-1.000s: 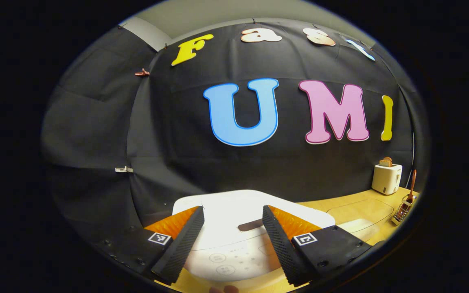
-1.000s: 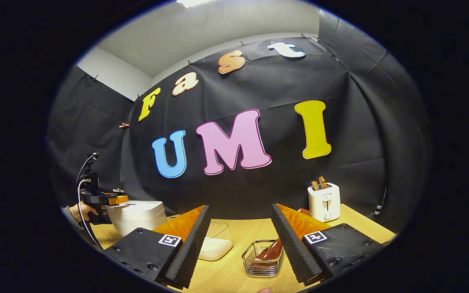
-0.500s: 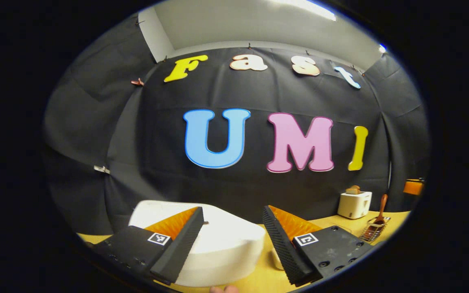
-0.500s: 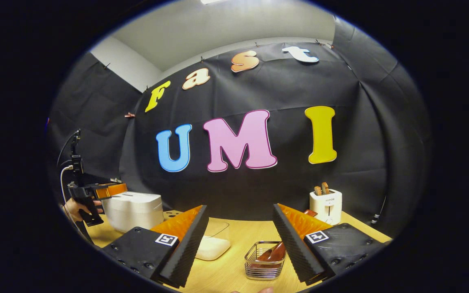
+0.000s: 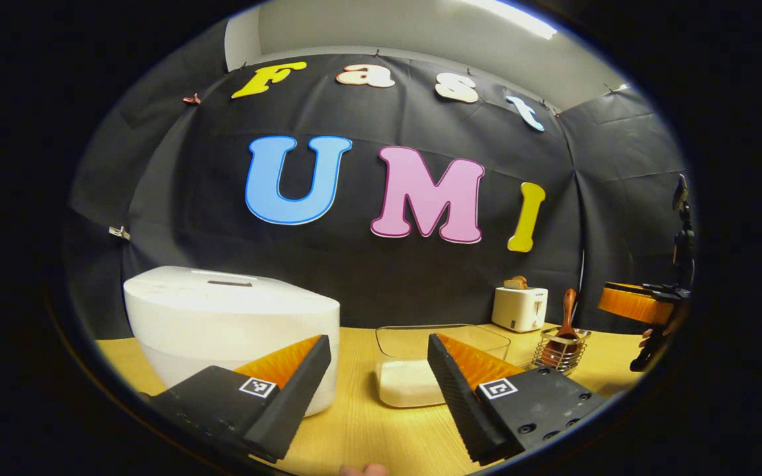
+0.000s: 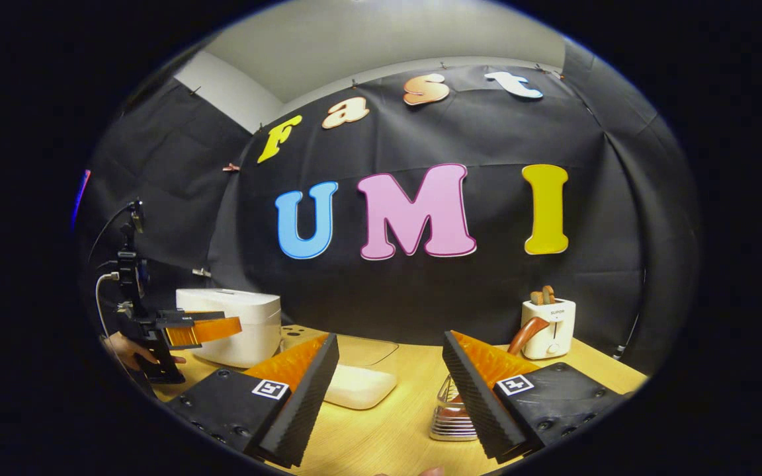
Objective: Close the left gripper, press the button to open the rice cooker; take a wooden spoon from the chopstick holder with the right hand, scoop a spoonful of rice and pour it into the rice cooker, then put the wooden spoon back into the chopstick holder.
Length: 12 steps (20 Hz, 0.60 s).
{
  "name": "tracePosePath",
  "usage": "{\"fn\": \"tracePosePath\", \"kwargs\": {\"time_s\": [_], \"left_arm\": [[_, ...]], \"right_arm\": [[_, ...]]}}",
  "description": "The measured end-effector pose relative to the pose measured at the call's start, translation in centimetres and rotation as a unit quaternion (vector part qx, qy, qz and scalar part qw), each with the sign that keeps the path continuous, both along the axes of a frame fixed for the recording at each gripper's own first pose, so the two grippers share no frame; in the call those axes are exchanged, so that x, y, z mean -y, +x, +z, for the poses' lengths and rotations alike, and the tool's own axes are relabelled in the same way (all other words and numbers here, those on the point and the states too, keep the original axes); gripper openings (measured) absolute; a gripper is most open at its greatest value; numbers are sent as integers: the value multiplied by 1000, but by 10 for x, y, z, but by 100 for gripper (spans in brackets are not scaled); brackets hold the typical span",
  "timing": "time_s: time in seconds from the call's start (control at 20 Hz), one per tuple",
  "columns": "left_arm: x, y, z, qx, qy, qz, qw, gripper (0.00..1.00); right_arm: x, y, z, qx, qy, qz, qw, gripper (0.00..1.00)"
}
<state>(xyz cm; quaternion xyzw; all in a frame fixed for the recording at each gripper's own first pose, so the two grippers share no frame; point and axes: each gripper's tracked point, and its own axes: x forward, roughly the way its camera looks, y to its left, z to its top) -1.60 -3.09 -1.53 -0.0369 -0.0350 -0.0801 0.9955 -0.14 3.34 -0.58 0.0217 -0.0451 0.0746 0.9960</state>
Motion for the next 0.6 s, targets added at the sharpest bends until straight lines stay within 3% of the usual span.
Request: {"fn": "tracePosePath", "kwargs": {"time_s": [0.25,0.6], "left_arm": [[5,3,-39,-35,31,-1,999,95],[9,15,-56,-74,47,-2,996,96]], "right_arm": [[-25,3,-46,-50,-17,22,998,98],[-37,14,-90,-115,15,46,992,98]]}}
